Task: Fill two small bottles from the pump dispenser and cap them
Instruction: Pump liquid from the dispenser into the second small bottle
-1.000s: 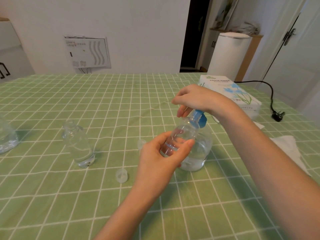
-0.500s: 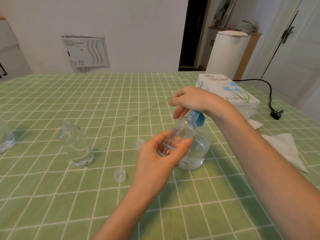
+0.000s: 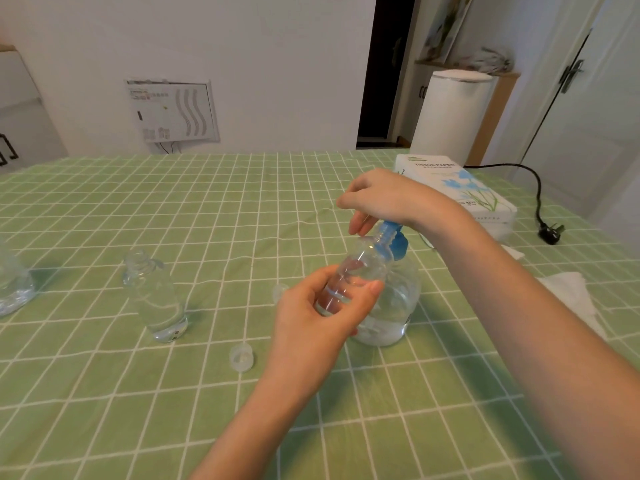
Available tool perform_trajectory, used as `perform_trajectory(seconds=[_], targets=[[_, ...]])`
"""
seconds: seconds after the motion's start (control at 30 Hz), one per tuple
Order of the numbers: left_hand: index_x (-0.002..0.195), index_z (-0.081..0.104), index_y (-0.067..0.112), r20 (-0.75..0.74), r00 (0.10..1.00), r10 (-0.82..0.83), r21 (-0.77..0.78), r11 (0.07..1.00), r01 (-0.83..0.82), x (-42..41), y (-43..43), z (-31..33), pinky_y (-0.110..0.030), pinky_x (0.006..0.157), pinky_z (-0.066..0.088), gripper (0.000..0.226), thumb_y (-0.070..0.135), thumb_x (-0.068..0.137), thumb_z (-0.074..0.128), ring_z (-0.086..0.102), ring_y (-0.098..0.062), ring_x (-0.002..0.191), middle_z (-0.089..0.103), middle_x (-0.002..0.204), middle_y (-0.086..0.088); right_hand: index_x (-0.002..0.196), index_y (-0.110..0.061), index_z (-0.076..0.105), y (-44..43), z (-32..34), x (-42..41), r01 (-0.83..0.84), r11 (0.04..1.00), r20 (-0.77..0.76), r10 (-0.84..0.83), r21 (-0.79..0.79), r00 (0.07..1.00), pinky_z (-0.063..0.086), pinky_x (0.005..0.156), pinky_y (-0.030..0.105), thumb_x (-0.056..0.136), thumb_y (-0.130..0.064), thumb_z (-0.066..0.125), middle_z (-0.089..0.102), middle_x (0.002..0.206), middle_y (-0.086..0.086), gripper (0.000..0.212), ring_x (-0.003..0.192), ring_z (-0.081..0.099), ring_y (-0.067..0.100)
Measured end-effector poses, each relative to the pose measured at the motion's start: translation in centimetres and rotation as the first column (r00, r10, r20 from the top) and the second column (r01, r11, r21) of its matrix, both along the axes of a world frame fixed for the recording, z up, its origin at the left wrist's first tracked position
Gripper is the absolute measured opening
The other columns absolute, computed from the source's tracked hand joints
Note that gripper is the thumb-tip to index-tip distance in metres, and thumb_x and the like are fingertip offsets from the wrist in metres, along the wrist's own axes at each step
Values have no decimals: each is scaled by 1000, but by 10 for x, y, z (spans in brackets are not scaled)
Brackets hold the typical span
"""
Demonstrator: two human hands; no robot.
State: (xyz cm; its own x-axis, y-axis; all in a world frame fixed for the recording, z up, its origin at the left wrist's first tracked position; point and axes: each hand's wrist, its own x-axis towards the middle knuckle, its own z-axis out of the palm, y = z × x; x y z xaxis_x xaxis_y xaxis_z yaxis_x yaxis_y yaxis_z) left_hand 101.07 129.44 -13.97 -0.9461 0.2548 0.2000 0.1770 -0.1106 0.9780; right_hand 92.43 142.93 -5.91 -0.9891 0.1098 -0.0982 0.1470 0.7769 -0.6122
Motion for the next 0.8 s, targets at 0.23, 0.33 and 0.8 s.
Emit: perform_trajectory(seconds=[0.23,0.33,0.8], targets=[[83,69,32,-4,1000,0,-10,1000,0,0,-1,0,-8,44,41,10,30,74,71,56,0,53,66,61,14,124,4,53,1,-4,-1,-2,1000,15,2,1,1000,43,102,51,91,-28,51,73,99,15,46,112,58,39],[87,69,32,0,1000,16,-22,1000,-16,0,-1,0,-10,45,42,14,31,73,72,55,-3,53,65,61,13,125,2,54,1,-7,0,-26,999,51,24,39,998,44,101,49,92,-28,51,73,92,7,44,112,59,37],[86,70,31,9,999,-36,-57,998,36,-3,-6,3,-9,44,41,13,30,73,71,54,-1,50,64,58,11,124,5,54,2,-8,-1,-28,999,55,27,30,998,44,100,51,91,-26,52,61,120,25,46,113,57,40]])
